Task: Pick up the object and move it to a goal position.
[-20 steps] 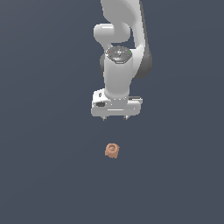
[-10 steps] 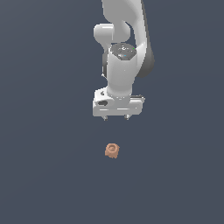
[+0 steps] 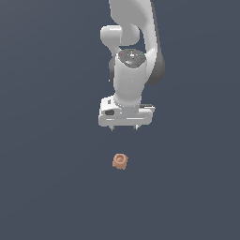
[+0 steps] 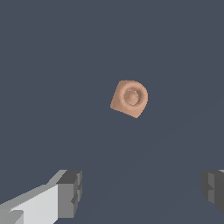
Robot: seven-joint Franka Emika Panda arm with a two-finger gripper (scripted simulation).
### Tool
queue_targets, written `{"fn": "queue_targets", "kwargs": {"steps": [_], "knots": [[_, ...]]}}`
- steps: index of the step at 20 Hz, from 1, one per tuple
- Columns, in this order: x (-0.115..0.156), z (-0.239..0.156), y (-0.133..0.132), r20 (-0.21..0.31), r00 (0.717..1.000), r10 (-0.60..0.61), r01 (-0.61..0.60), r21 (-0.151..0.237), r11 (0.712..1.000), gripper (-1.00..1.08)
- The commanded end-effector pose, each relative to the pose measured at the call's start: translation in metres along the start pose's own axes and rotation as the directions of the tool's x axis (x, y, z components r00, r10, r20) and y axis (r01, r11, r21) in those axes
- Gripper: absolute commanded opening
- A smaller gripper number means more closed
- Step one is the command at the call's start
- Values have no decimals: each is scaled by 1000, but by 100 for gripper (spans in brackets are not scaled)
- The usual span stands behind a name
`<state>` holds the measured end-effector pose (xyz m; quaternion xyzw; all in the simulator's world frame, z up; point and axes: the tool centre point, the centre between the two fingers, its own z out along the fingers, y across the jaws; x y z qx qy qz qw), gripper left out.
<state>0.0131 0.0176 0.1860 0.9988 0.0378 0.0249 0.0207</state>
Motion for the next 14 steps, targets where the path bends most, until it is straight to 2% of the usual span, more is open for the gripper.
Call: {"fn": "queue_targets", "kwargs": {"steps": [1,8,14], "knots": [[5,4,1,3,1000,19,-19,2,1000,100],[27,27,6,17,994,112,-112,11,994,100],[51,57,12,36,974,225,-226,19,974,100]]}}
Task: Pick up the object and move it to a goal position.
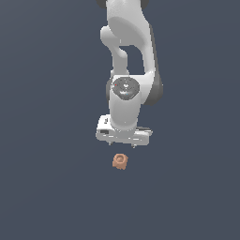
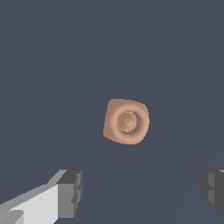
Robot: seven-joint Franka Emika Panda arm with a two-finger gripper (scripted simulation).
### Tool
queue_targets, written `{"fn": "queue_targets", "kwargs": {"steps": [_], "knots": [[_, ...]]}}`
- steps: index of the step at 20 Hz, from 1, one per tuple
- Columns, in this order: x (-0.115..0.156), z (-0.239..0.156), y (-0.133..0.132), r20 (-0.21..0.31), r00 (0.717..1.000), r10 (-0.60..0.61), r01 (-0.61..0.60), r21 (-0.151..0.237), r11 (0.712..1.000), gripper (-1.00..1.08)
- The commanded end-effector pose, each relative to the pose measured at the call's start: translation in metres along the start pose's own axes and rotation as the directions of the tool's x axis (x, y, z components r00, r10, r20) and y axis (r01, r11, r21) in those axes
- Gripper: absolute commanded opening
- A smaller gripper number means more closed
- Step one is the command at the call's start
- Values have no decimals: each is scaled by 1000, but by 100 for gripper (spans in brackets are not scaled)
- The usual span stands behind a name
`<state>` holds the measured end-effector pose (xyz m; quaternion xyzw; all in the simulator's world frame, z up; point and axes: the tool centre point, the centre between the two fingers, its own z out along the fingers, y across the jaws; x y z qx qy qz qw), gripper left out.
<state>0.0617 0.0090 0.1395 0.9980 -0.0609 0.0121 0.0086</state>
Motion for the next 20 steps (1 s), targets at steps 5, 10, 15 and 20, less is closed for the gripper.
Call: {"fn": "queue_targets", "kwargs": {"steps": [5,10,15,20], "knots": [[22,30,1,16,994,105,-105,8,994,100],[30,44,2,24,988,151,-151,10,988,100],[33,50,3,27,985,170,-170,11,985,100],[32,54,2,28,986,167,-167,11,986,100]]}}
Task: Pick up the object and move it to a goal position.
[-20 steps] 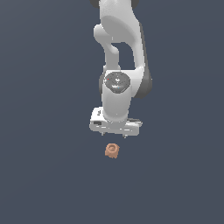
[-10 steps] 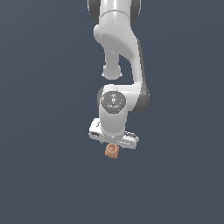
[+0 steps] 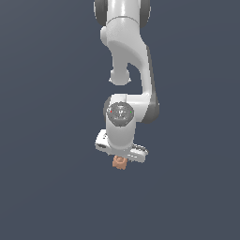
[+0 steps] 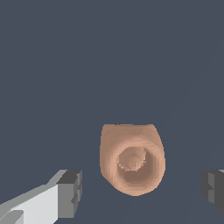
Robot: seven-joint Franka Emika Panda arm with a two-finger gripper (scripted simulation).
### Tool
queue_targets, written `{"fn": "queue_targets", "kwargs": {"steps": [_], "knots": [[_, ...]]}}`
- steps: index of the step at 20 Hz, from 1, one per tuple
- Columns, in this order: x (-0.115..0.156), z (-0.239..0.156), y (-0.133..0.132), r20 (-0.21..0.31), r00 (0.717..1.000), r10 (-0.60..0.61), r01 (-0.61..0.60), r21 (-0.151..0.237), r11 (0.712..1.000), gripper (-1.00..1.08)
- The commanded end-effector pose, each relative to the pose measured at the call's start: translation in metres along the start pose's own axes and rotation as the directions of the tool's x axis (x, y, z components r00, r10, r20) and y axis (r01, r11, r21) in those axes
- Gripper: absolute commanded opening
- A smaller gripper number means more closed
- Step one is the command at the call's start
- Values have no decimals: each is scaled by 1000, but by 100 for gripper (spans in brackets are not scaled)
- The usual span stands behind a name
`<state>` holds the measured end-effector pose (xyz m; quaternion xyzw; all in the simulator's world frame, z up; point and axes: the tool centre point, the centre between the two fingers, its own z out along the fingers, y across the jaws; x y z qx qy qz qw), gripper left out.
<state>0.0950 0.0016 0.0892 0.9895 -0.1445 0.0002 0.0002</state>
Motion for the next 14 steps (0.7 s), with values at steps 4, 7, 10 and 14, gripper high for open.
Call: {"fn": "queue_targets", "kwargs": {"steps": [4,7,10,14], "knots": [[0,19,0,1,1000,1,-1,0,1000,100],[-1,37,0,1,1000,2,-2,0,1000,100],[-1,48,0,0,1000,4,-4,0,1000,100],[0,49,0,0,1000,4,-4,0,1000,100]]}}
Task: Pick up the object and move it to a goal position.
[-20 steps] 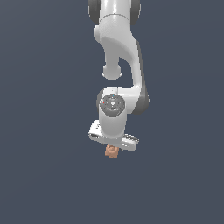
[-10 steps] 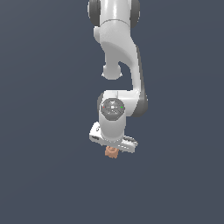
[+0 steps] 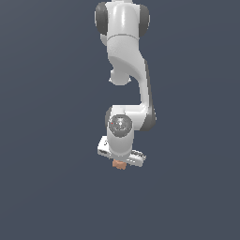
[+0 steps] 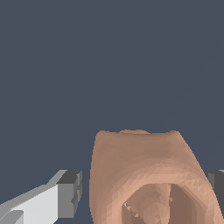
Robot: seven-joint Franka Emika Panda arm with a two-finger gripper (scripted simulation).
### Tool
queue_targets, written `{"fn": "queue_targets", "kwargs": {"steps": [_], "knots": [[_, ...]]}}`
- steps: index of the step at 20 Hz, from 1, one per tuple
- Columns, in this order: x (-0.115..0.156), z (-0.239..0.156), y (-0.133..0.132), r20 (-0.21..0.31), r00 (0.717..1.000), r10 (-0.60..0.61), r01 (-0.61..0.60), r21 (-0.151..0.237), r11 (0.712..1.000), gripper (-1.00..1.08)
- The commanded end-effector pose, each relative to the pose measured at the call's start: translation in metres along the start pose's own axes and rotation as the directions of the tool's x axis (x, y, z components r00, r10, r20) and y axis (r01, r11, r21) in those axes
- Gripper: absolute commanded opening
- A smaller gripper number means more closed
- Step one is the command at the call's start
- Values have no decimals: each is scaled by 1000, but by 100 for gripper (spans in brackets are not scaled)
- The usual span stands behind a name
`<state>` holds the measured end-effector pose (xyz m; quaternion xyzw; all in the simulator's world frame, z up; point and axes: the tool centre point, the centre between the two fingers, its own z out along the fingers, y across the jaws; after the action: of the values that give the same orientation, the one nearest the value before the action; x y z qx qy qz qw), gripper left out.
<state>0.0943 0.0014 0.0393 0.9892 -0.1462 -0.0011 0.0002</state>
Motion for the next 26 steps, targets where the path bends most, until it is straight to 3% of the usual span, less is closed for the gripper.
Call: {"fn": "queue_targets", "kwargs": {"steps": [1,2,16,26], "knots": [[1,-1,0,-2,1000,0,0,1,1000,100],[1,-1,0,-2,1000,0,0,1,1000,-100],[0,-5,0,-2,1000,0,0,1,1000,-100],[-9,-52,3,-2,1000,0,0,1,1000,-100]]}}
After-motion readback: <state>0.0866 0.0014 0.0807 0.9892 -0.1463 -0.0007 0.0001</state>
